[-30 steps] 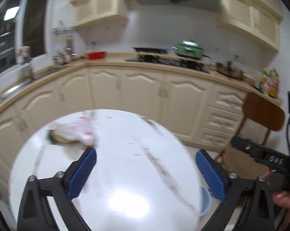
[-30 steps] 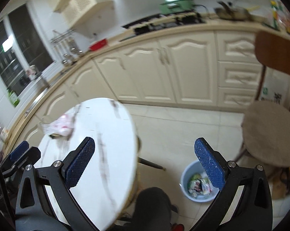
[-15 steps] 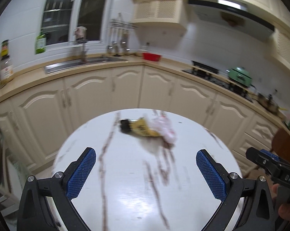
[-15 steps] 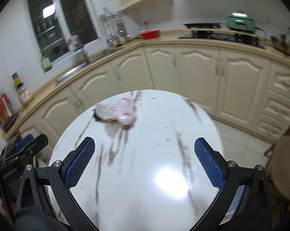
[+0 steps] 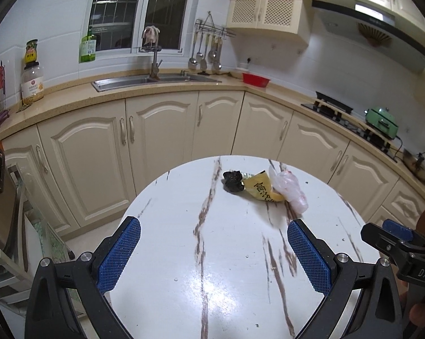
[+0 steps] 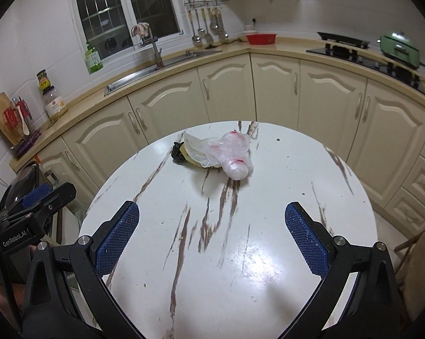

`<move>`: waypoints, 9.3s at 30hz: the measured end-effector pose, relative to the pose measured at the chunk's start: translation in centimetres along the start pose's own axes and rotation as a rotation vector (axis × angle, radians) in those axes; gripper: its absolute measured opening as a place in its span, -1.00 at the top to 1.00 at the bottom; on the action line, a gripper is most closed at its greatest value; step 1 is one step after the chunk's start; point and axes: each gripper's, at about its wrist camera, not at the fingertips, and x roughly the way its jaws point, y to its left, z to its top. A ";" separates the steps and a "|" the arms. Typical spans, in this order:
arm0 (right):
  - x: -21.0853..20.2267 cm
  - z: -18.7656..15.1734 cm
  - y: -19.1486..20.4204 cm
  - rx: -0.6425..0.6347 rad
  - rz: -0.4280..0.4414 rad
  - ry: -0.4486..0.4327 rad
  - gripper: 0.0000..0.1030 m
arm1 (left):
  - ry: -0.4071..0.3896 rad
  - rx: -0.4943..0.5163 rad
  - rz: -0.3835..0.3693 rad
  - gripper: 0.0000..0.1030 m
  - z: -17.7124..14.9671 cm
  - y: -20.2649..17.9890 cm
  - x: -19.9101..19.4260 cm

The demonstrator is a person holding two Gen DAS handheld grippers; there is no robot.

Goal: Collect trash
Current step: 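Return both tools above the table toward the remaining trash, then grasp the clear plastic bag with the right tool while the left tool grasps the yellow wrapper, then carry the clear bag and yellow wrapper toward the blue bin, then open both tools over the blue bin to drop the bag and wrapper, then return both tools above the table toward the black bag and packet, then grasp the green-white packet with the right tool while the left tool grasps the black bag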

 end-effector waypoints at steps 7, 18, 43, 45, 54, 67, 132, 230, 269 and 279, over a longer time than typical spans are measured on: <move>4.1 1.1 -0.9 -0.019 -0.038 0.062 -1.00 | 0.036 0.011 -0.016 -0.99 2.4 0.4 5.6; 15.4 3.8 -3.1 -0.120 -0.103 0.197 -1.00 | 0.129 0.025 -0.005 -0.99 4.9 -0.9 15.7; 15.9 2.8 -7.4 -0.059 0.062 0.200 0.39 | 0.206 0.032 -0.052 -0.99 7.9 -5.6 28.0; 15.5 2.7 -7.9 -0.047 0.058 0.194 0.39 | 0.217 0.018 -0.051 -0.98 8.0 -6.3 29.2; 15.7 2.7 -9.5 -0.010 0.036 0.170 0.39 | 0.247 -0.051 -0.005 -0.96 9.4 -8.8 35.6; 14.7 2.4 -11.4 0.036 0.060 0.146 0.39 | 0.231 -0.069 -0.039 0.21 9.6 -9.3 40.7; -12.7 -17.7 -36.3 0.574 -0.309 0.018 0.39 | 0.326 0.685 -0.567 0.25 -11.2 -42.4 18.0; 13.9 2.6 0.0 -0.138 -0.022 0.194 -1.00 | 0.112 0.065 0.013 -0.97 6.6 -1.4 14.6; 23.9 5.7 -3.2 -0.226 0.027 0.263 0.72 | 0.251 0.164 0.051 -0.97 14.7 -9.0 44.0; 25.9 7.6 -3.7 -0.211 0.008 0.265 0.72 | 0.252 0.174 0.078 -0.97 15.4 -9.3 47.2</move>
